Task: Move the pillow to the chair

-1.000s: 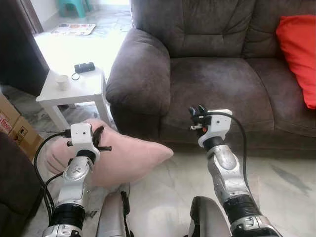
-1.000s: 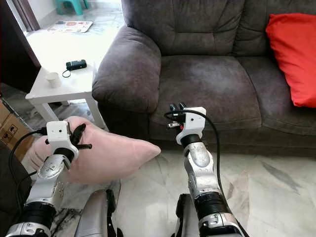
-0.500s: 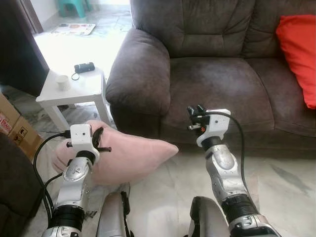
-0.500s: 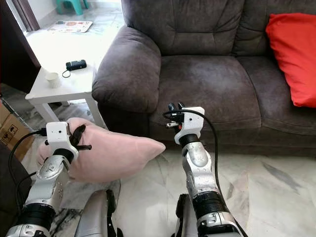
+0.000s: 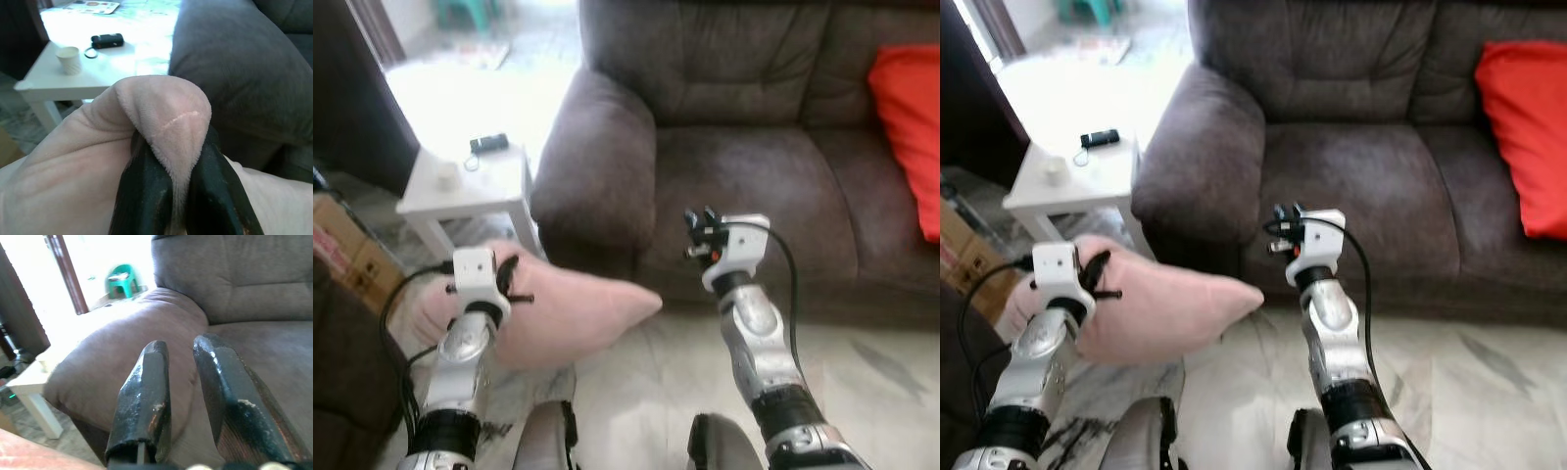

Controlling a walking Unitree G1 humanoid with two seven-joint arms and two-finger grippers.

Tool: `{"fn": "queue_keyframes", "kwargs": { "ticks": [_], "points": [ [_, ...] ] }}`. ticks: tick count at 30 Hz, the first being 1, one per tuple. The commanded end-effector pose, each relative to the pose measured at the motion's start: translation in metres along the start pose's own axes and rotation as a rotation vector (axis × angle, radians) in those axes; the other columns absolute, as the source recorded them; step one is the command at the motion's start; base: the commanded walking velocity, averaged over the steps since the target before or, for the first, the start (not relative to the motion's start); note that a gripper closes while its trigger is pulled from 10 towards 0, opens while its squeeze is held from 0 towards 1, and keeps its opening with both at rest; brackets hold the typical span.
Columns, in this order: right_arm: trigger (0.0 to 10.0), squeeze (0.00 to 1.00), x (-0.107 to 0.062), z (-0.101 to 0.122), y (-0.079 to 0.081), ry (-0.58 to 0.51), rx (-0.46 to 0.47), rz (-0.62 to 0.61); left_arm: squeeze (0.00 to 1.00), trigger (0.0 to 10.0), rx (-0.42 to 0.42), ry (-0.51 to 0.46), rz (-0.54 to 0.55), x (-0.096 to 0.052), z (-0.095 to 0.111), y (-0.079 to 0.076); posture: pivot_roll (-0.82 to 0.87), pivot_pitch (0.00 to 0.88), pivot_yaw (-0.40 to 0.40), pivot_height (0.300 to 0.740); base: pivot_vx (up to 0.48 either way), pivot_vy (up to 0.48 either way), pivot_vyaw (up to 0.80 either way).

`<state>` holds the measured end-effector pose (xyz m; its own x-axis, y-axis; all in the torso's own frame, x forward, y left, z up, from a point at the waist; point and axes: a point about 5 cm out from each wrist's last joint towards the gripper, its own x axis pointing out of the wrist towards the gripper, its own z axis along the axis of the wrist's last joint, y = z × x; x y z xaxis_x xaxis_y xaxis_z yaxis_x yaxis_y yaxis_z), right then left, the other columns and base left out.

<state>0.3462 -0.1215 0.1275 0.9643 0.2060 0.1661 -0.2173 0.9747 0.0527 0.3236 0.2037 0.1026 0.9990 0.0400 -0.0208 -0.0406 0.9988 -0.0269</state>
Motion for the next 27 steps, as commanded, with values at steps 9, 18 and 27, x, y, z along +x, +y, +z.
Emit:
{"fn": "queue_keyframes", "kwargs": {
  "ticks": [9, 18, 27],
  "points": [
    [10.0, 0.0, 0.0033, 0.0019, 0.0025, -0.014, 0.011, 0.006, 0.0, 10.0, 0.005, -0.113, -0.01, 0.004, 0.0264, 0.0024, 0.08, 0.031, 0.023, 0.74, 0.0, 0.0, 0.0],
    [10.0, 0.0, 0.0036, 0.0014, 0.0036, -0.014, 0.012, 0.009, 0.0, 10.0, 0.002, -0.114, -0.019, 0.0048, 0.0274, 0.0006, 0.09, 0.031, 0.023, 0.74, 0.0, 0.0, 0.0],
    [10.0, 0.0, 0.004, 0.0013, 0.0041, -0.014, 0.01, 0.012, 0.0, 10.0, 0.0, -0.112, -0.024, 0.0041, 0.0275, 0.0004, 0.09, 0.035, 0.023, 0.74, 0.0, 0.0, 0.0]
  ]
}}
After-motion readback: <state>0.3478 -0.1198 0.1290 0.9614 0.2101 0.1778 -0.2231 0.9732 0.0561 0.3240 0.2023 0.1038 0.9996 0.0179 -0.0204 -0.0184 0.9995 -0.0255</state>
